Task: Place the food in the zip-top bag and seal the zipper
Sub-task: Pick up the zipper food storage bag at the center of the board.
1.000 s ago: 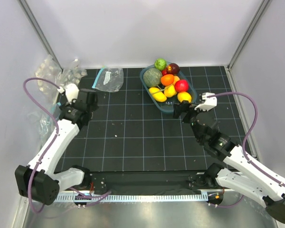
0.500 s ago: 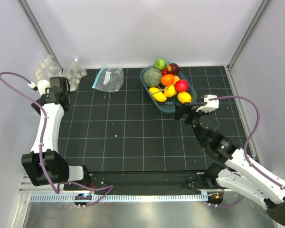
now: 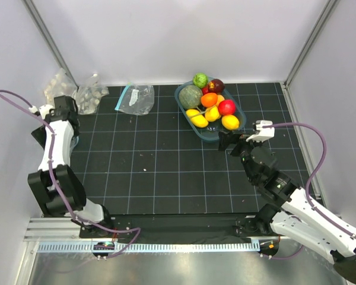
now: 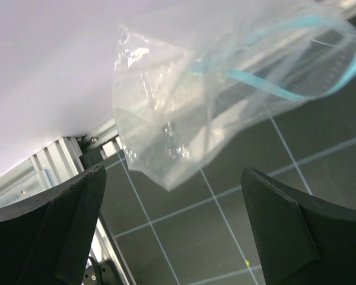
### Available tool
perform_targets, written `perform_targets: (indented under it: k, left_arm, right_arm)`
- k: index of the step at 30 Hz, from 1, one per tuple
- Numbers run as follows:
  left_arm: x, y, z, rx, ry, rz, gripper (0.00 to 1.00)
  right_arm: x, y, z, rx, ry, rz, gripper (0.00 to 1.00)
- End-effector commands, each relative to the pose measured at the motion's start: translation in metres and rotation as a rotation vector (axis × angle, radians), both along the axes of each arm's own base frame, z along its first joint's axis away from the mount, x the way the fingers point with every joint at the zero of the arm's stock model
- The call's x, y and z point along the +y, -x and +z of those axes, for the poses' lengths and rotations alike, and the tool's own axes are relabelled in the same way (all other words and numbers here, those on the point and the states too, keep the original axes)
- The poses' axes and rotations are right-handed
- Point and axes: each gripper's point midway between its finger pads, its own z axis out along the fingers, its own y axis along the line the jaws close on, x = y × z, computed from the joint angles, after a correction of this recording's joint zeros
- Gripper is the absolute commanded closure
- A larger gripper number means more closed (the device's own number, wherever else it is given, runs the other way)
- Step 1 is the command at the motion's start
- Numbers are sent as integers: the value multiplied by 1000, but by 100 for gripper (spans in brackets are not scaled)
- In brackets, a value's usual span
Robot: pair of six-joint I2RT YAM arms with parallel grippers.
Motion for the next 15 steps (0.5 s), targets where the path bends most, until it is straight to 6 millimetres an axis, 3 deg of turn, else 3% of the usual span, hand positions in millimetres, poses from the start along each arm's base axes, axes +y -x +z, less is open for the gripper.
perform_targets:
  k: [1,6,9,10,11,14,15]
  left_arm:
    - [22,-11,-7,-13,13,54,0]
    - [32,-16,-40,38,143,84,1]
    - [27,-29,-50,29,199,48,34]
    - [24,-33,-50,13,220,34,80]
    - [18,-40,-49,-18,255,20,100]
    - [0,-58,-35,-121,299,-46,100]
    - [-15,-66,-31,-164,341,-87,100]
  right_arm:
    - [1,-1,19,-58,-40,3,0]
    - [4,5,26,-70,-69,42,0]
    - [5,8,28,-88,-87,58,0]
    - [5,8,29,-89,-90,58,0]
    - [5,8,28,-83,-91,58,0]
    - [5,7,28,-78,-86,53,0]
    - [5,6,27,-76,-84,48,0]
